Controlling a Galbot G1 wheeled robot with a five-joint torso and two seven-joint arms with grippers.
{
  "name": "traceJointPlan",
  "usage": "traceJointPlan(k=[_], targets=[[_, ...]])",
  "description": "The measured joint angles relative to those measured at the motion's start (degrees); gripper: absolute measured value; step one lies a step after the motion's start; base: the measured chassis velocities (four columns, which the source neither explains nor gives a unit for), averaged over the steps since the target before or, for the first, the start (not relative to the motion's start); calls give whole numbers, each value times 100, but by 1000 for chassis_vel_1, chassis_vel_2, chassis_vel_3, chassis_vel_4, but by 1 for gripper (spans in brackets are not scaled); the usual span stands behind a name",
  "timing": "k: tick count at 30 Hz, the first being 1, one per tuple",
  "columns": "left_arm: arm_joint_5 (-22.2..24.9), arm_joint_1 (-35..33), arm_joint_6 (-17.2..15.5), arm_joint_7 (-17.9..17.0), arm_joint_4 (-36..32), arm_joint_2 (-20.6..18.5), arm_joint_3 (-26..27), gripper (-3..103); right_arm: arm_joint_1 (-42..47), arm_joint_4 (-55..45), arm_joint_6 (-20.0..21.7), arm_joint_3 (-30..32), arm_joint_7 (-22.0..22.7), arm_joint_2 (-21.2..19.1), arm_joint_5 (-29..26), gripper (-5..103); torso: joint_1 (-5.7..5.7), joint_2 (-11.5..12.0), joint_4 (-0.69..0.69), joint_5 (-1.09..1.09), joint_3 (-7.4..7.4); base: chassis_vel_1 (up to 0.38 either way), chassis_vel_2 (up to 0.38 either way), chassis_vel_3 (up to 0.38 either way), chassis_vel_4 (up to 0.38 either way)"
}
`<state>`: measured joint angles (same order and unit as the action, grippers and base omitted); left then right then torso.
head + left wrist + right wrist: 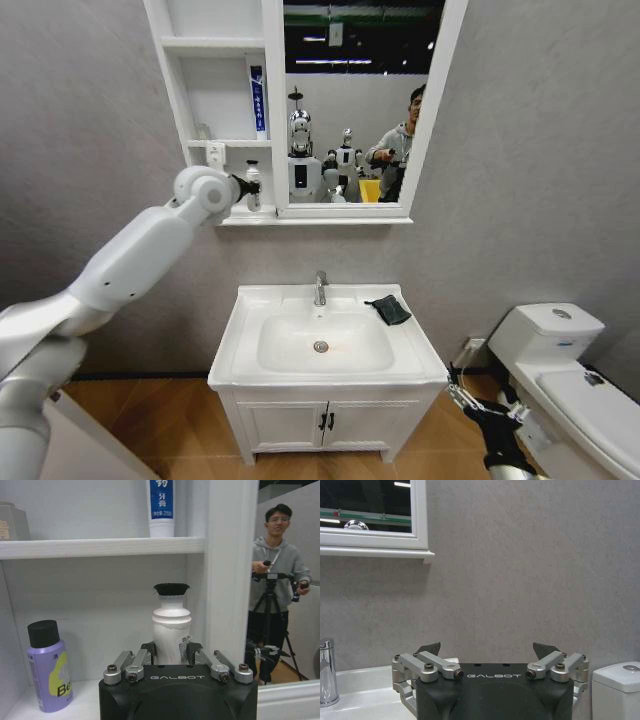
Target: Move facial cleanser and shampoo from washbasin to cabinet, then wipe washbasin with towel.
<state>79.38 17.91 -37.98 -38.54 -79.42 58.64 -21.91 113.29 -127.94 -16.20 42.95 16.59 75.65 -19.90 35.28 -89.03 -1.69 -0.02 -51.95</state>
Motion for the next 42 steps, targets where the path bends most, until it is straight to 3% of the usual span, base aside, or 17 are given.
traceJointPlan(k=[3, 5, 19, 22, 26, 28, 30, 34, 36, 37, 39, 40, 42], targets=[[-141, 43, 45, 57, 322, 144, 1, 33, 0, 31, -19, 11, -5, 1, -22, 100, 0, 0, 2, 1, 0, 0, 0, 0, 0], [-379, 92, 139, 141, 935, 387, 60, 33, 17, 101, -73, 71, -39, 2, -101, 100, 1, 0, 5, 3, 0, 0, 0, 0, 0], [-645, -111, 238, 276, 1269, 598, 219, 30, 63, 213, -166, 242, -105, -10, -232, 100, -1, 0, 3, 2, 2, 0, 0, 0, 0], [-676, -222, 220, 350, 1133, 500, 213, 46, 86, 220, -186, 248, -115, -4, -225, 100, 0, 0, 2, 4, 1, 0, 0, 0, 0], [-675, -381, 218, 372, 839, 350, 221, 57, 92, 238, -203, 264, -115, -5, -225, 100, 0, 0, 3, 3, 1, 0, 0, 0, 0], [-672, -519, 228, 395, 507, 207, 234, 62, 97, 255, -215, 275, -115, -5, -226, 100, 0, 0, 3, 4, 1, 0, 0, 0, 0], [-667, -866, 268, 406, -314, -156, 310, 72, 98, 282, -228, 267, -115, -5, -212, 100, -1, 0, 2, 2, 1, 0, 0, 0, 0], [-564, -1240, 363, 403, -933, -502, 478, 84, 85, 280, -220, 240, -114, -7, -204, 100, -1, 0, 1, 2, 2, 0, 0, 0, 0], [-492, -1809, 514, 484, -1668, -1056, 768, 93, 58, 253, -156, 221, -126, -26, -244, 100, -1, -1, 4, 7, 1, 0, 0, 0, 0], [-492, -1809, 514, 484, -1668, -1056, 768, 93, 58, 253, -156, 221, -126, -26, -244, 100, -1, -1, 4, 7, 1, 0, 0, 0, 0], [-871, -2722, 825, 944, -2521, -1841, 1232, 99, 9, 252, -93, 238, -130, -59, -366, 100, -2, 0, 5, 2, 1, 0, 0, 0, 0], [-871, -2722, 825, 944, -2521, -1841, 1232, 99, 9, 252, -93, 238, -130, -59, -366, 100, -2, 0, 5, 2, 1, 0, 0, 0, 0], [-1563, -4001, 1254, 1593, -3056, -2409, 2043, 100, -103, 289, -115, 277, -129, -81, -479, 100, -2, -1, 6, 4, 2, 0, 0, 0, 0]])
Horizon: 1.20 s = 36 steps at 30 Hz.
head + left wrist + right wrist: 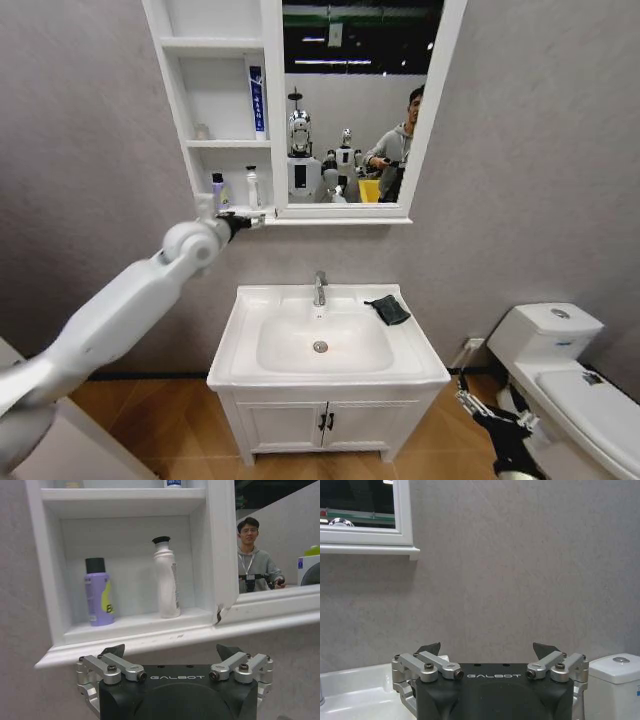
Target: Move facial cleanser and shampoo from washbasin to cabinet, then wipe washbasin with towel.
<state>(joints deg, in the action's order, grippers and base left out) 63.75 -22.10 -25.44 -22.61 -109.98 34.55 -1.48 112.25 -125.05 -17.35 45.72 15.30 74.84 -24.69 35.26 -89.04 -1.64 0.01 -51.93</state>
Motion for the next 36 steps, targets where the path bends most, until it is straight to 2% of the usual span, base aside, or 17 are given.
traceJointPlan(k=[1, 3, 4, 6, 7, 9, 10, 11, 13, 14, 16, 17, 19, 21, 22, 27, 36], targets=[[0, 0, 0, 0, 0, 0, 0, 100, 0, 0, 0, 0, 0, 0, 0, 100, 0, 0, 0, 0, 0, 0, 0, 0, 0], [-782, -1909, 452, 561, -378, -285, 1078, 100, -94, 55, -25, 48, -11, -15, -87, 100, 0, 0, 1, 4, -1, 0, 0, 0, 0], [-782, -1909, 452, 561, -378, -285, 1078, 100, -94, 55, -25, 48, -11, -15, -87, 100, 0, 0, 1, 4, -1, 0, 0, 0, 0], [-1449, -3586, 800, 776, -591, -57, 2129, 100, -85, 89, -16, 93, -42, -19, -111, 100, 0, 0, -1, -2, 0, 0, 0, 0, 0], [-1449, -3586, 800, 776, -591, -57, 2129, 100, -85, 89, -16, 93, -42, -19, -111, 100, 0, 0, -1, -2, 0, 0, 0, 0, 0], [-2073, -5011, 1065, 950, -791, 436, 2826, 100, -57, 135, 5, 141, -52, -31, -58, 100, 0, 0, -9, 0, 0, 0, 0, 0, 0], [-2073, -5011, 1065, 950, -791, 436, 2826, 100, -57, 135, 5, 141, -52, -31, -58, 100, 0, 0, -9, 0, 0, 0, 0, 0, 0], [-2526, -5742, 1204, 1165, -895, 824, 3191, 100, -74, 160, 90, 160, -52, -69, -22, 100, 0, 0, -5, -2, -1, 0, 0, 0, 0], [-3165, -6547, 1438, 1484, -1033, 1524, 3614, 100, -118, 167, 313, 158, -51, -145, -20, 100, 0, 0, 0, -1, 0, 0, 0, 0, 0], [-3165, -6547, 1438, 1484, -1033, 1524, 3614, 100, -118, 167, 313, 158, -51, -145, -20, 100, 0, 0, 0, -1, 0, 0, 0, 0, 0], [-3634, -7227, 1671, 1695, -1222, 2279, 3877, 100, -138, 169, 546, 114, -83, -235, -28, 100, -1, 0, 0, -2, 0, 0, 0, 0, 0], [-3634, -7227, 1671, 1695, -1222, 2279, 3877, 100, -138, 169, 546, 114, -83, -235, -28, 100, -1, 0, 0, -2, 0, 0, 0, 0, 0], [-4008, -7825, 1864, 1765, -1499, 2868, 3956, 100, -114, 138, 784, 60, -246, -351, -124, 100, -1, -1, -4, -4, 0, 0, 0, 0, 0], [-4071, -7930, 1886, 1767, -1561, 2958, 3966, 100, -110, 119, 839, 58, -315, -377, -150, 100, -1, -1, -6, -4, -1, 0, 0, 0, 0], [-4339, -8314, 2023, 1802, -1817, 3262, 4053, 100, -103, 33, 1010, 53, -579, -477, -283, 100, 0, -1, -4, -2, -1, 0, 0, 0, 0], [-4527, -8696, 2156, 1849, -2332, 3455, 4360, 100, -153, -55, 1104, 44, -813, -614, -389, 100, 0, 0, -3, -3, -1, 0, 0, 0, 0], [-3844, -8879, 1830, 1871, -3052, 3093, 5035, 100, -320, -14, 814, 22, -819, -688, -231, 100, 1, 0, -5, -2, -2, 0, 0, 0, 0]])
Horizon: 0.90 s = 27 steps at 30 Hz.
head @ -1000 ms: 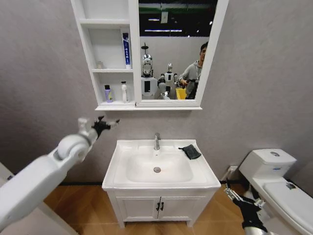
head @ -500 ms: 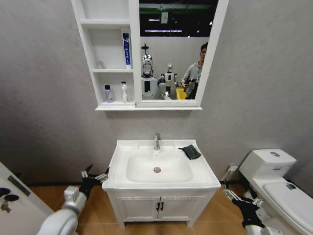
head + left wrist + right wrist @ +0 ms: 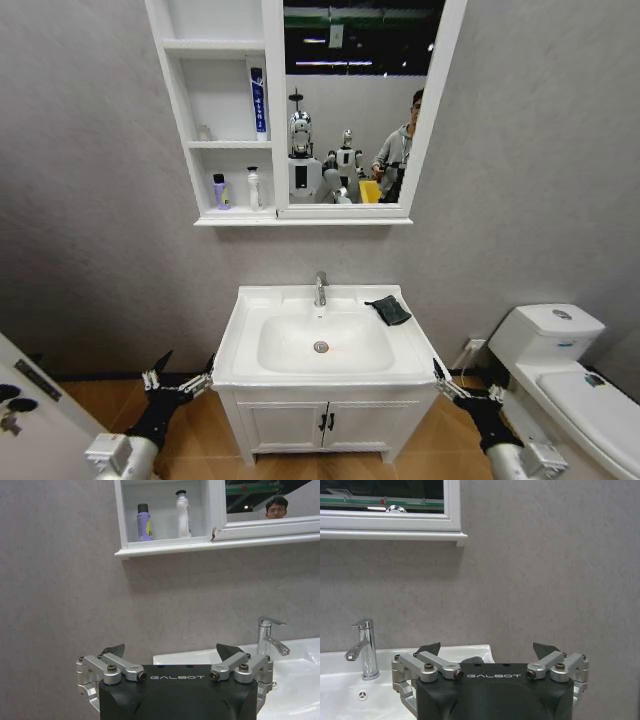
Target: Move facial cleanser and shampoo from washbasin to cabinet, then wipe washbasin with towel.
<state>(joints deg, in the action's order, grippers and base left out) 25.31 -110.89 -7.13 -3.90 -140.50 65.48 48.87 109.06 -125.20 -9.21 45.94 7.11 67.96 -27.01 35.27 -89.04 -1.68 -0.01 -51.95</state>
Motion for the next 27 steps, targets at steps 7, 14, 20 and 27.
traceJointPlan(k=[7, 14, 20, 27], targets=[[211, -12, -109, -1, -168, -42, 89, 100, -187, -16, 32, 40, 38, -488, -118, 100, 0, 0, 3, 1, 0, 0, 0, 0, 0], [221, 6, -117, -2, -163, -46, 77, 100, -289, 38, 94, 57, 11, -581, -336, 100, 1, 0, 1, 1, 0, 0, 0, 0, 0], [222, 15, -120, -7, -149, -48, 63, 100, -506, 209, 306, -101, 180, -507, -314, 100, 0, 0, 3, 1, 0, 0, 0, 0, 0], [222, 20, -121, -10, -142, -50, 56, 100, -509, 269, 418, -164, 243, -418, -280, 100, 0, 0, 2, 1, 0, 0, 0, 0, 0]])
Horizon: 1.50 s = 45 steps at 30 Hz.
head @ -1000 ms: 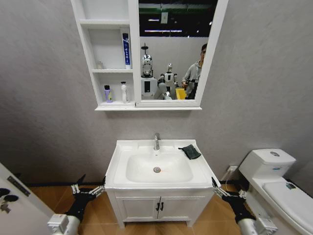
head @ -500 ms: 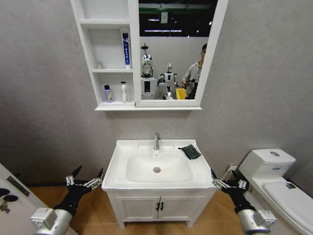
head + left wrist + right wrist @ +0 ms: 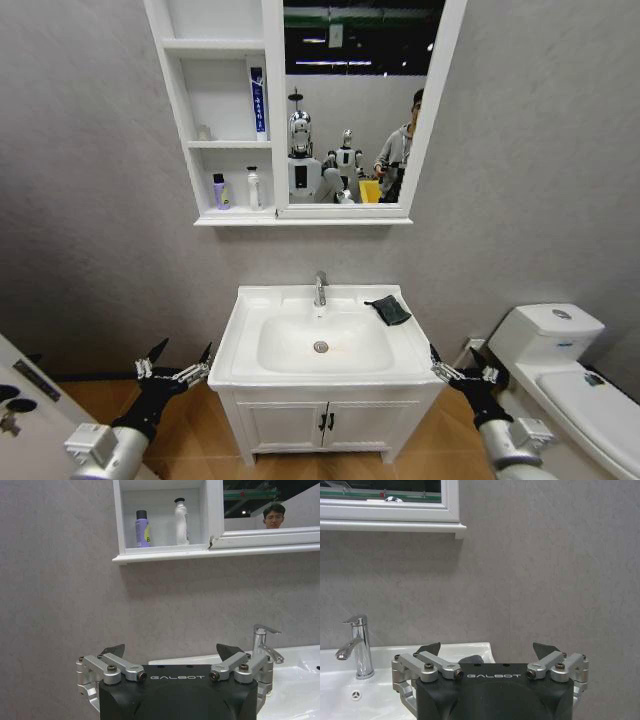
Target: Move facial cleanser and shampoo from washbasin to cabinet, then wipe washbasin with towel.
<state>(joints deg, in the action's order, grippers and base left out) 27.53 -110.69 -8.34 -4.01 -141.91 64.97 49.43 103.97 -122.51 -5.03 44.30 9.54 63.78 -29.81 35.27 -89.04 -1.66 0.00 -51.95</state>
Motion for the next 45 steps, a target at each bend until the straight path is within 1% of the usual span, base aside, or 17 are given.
traceJointPlan(k=[10, 15, 18, 20, 21, 23, 24, 26, 27, 30, 33, 34, 36, 37, 41, 42, 45], targets=[[-1, 4, 0, -5, 7, -1, -6, 100, 48, -55, 33, 19, 13, -1, -40, 100, -2, -1, 0, 0, 1, -47, 45, 50, -52], [-1, 4, 0, -7, 8, -2, -7, 100, -56, -50, 195, 14, 194, -54, 11, 100, 0, 0, 0, -1, 0, -162, 161, 167, -169], [-2, 5, 0, -8, 10, -2, -9, 100, -215, 13, 439, 9, 369, -131, 29, 100, 4, 2, 0, 0, -1, -180, 149, 179, -167], [-2, 5, 0, -9, 12, -3, -10, 100, -447, 12, 935, 24, 503, -340, -221, 100, 12, 5, 2, -1, -4, -107, 93, 52, -76], [-2, 5, 0, -9, 12, -3, -10, 100, -447, 12, 935, 24, 503, -340, -221, 100, 12, 5, 2, -1, -4, -84, 93, 8, -7], [-2, 5, 1, -9, 13, -3, -10, 100, -910, 127, 1583, 31, 629, -651, -718, 100, 1, 2, -4, 1, 0, -29, 26, 4, -2], [-2, 5, 1, -9, 13, -3, -10, 100, -910, 127, 1583, 31, 629, -651, -718, 100, 1, 2, -4, 1, 0, 0, 0, 0, 0], [-2, 3, 1, -9, 13, -3, -11, 100, -1436, 389, 2193, 21, 637, -959, -1276, 100, -4, -1, 1, 0, 1, 52, -26, -63, 18], [-2, 3, 1, -9, 13, -3, -11, 100, -1436, 389, 2193, 21, 637, -959, -1276, 100, -4, -1, 1, 0, 1, 79, -42, -53, 43], [-2, 2, 2, -9, 14, -2, -10, 100, -2232, 1071, 3004, -158, 462, -1453, -2169, 100, -5, -2, 2, -1, 1, 39, -16, -23, 34], [-2, 3, 3, -9, 14, -2, -10, 100, -2477, 1338, 3204, -272, 367, -1597, -2330, 100, -4, -2, 1, -1, 1, 0, 0, 0, 0], [-2, 5, 3, -8, 14, -2, -11, 100, -2874, 1713, 3419, -508, 267, -1781, -2462, 100, -2, -1, -2, -1, 0, 0, 0, 0, 0], [-2, 5, 3, -7, 14, -2, -11, 100, -3485, 2187, 3568, -937, 148, -1953, -2499, 100, 1, 0, -1, -1, -1, 0, 0, 0, 0], [-2, 5, 3, -7, 14, -2, -11, 100, -3485, 2187, 3568, -937, 148, -1953, -2499, 100, 1, 0, -1, -1, -1, 0, 0, 0, 0], [-2, 5, 3, -8, 14, -2, -11, 100, -4507, 3015, 3683, -1836, -48, -2064, -2449, 100, 1, 1, 2, -1, -1, 0, 0, 0, 0], [-2, 5, 3, -8, 14, -2, -11, 100, -4507, 3015, 3683, -1836, -48, -2064, -2449, 100, 1, 1, 2, -1, -1, 0, 0, 0, 0], [-2, 5, 3, -7, 15, -2, -11, 100, -5093, 3565, 3709, -2479, -80, -1955, -2359, 100, 1, 0, -1, 1, 0, 0, 0, 0, 0]])
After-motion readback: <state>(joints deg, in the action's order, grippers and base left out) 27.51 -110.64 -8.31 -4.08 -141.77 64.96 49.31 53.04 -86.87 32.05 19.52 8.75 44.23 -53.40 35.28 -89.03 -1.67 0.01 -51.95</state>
